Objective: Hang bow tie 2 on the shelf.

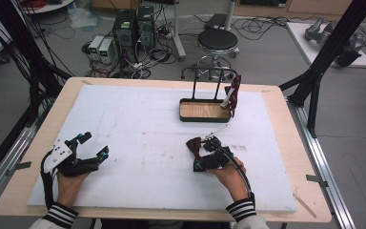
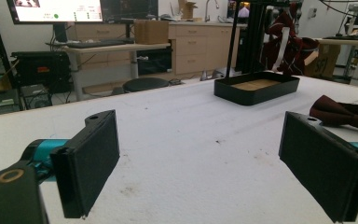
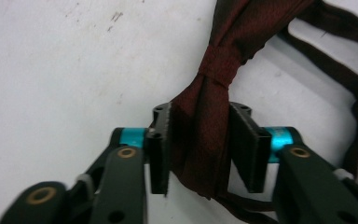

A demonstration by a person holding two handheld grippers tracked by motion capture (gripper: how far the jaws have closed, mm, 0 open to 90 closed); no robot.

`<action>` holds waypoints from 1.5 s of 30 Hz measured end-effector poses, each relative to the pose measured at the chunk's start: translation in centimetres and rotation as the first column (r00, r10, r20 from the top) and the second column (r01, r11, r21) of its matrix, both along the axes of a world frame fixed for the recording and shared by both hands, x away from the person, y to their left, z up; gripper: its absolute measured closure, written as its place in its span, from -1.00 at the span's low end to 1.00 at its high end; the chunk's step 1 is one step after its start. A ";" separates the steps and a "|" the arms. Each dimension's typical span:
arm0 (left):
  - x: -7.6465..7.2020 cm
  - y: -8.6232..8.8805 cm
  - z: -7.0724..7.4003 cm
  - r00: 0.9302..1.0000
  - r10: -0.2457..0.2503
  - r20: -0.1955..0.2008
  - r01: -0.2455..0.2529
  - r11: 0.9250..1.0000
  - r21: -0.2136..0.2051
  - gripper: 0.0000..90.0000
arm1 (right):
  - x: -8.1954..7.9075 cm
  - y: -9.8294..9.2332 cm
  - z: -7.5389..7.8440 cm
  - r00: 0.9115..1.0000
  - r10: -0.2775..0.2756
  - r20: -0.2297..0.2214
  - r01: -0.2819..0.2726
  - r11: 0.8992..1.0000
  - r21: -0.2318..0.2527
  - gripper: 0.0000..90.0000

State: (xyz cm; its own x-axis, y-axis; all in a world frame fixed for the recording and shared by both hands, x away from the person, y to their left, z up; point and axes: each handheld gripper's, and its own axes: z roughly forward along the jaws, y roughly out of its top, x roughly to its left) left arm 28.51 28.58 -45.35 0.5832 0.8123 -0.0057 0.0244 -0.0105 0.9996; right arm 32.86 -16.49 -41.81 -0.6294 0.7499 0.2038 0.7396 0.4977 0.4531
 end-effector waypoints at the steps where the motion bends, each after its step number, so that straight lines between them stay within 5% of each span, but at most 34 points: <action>1: 0.0 0.0 0.0 1.000 0.000 0.000 0.000 1.000 0.000 -0.72 | 0.0 0.0 -0.1 1.000 0.000 -0.007 0.000 1.000 0.002 0.46; 6: 0.0 0.0 0.0 1.000 0.001 -0.001 -0.001 1.000 -0.003 -0.72 | 0.1 -0.1 -0.1 0.999 0.006 -0.040 -0.005 1.000 0.014 0.73; 24: 0.0 0.0 0.0 1.000 0.000 -0.001 0.000 1.000 -0.002 -0.72 | -0.1 0.0 0.2 0.999 0.036 -0.008 -0.036 0.999 0.008 0.78; 35: 0.0 0.0 0.0 1.000 0.000 -0.001 0.000 1.000 -0.002 -0.72 | -0.3 -0.3 1.2 0.992 0.033 0.118 -0.037 0.999 0.030 0.78; 45: 0.0 0.0 0.0 1.000 -0.001 -0.001 0.001 1.000 -0.002 -0.72 | -0.5 -0.6 2.6 0.962 -0.018 0.273 -0.002 0.997 0.072 0.78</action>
